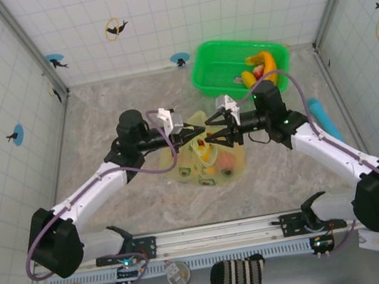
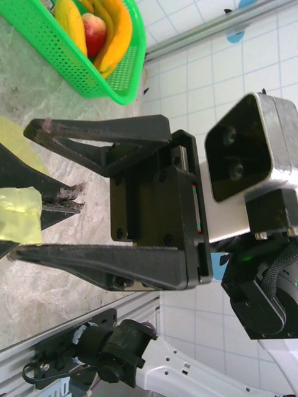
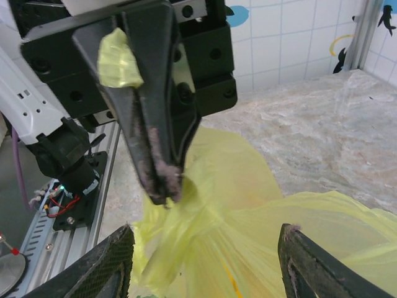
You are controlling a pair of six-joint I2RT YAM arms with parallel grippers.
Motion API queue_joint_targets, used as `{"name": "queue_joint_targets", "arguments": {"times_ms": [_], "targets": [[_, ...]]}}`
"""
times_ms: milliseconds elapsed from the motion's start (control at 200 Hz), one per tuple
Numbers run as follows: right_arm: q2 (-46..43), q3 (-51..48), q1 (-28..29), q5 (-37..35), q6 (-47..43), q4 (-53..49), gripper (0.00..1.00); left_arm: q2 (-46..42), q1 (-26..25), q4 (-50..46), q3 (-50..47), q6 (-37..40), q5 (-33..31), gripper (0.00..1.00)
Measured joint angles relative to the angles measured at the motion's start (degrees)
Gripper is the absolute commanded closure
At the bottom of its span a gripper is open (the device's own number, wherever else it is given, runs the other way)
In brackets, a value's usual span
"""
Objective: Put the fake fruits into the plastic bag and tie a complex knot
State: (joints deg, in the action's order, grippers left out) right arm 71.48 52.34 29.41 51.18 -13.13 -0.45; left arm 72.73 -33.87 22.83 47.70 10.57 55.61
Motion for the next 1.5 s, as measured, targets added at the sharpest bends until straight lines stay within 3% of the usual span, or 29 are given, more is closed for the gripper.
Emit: {"name": "queue_joint_targets", "arguments": {"times_ms": [410,475,596,651,851,1081,1286,1501], "targets": [[6.3,3.3,3.7,-0.2,-2.4,-1.4,0.42,0.0,-0.3,0.0,0.0,0.0,0.5,1.0],[6.9,3.9,4.0,-0.2,-2.8,-2.2,0.53,0.0,-0.4,0.0,0.0,0.0,0.5,1.0],[8.0,5.8,4.6,-1.0,-4.2,-4.4,0.91,0.0,-0.5,0.0,0.0,0.0,0.5,1.0],[8.3,6.8,4.8,-1.8,-4.6,-5.7,0.97,0.0,-0.6,0.0,0.0,0.0,0.4,1.0],[7.9,9.1,6.0,-7.4,-8.4,-10.1,1.0,-0.5,-0.6,-0.1,-0.2,0.1,-1.6,1.0],[4.0,8.9,10.7,-24.9,-13.5,-11.2,1.0,-2.3,-0.6,-0.5,-1.3,1.2,-6.3,1.0],[-3.2,-1.8,14.9,-39.5,-14.8,3.5,1.0,-3.0,-1.1,-0.6,-1.3,1.4,-9.3,1.0],[-4.3,-10.3,20.2,-52.1,-19.5,19.0,1.0,-3.0,-1.2,-1.0,-1.3,-0.8,-10.4,0.99]]}}
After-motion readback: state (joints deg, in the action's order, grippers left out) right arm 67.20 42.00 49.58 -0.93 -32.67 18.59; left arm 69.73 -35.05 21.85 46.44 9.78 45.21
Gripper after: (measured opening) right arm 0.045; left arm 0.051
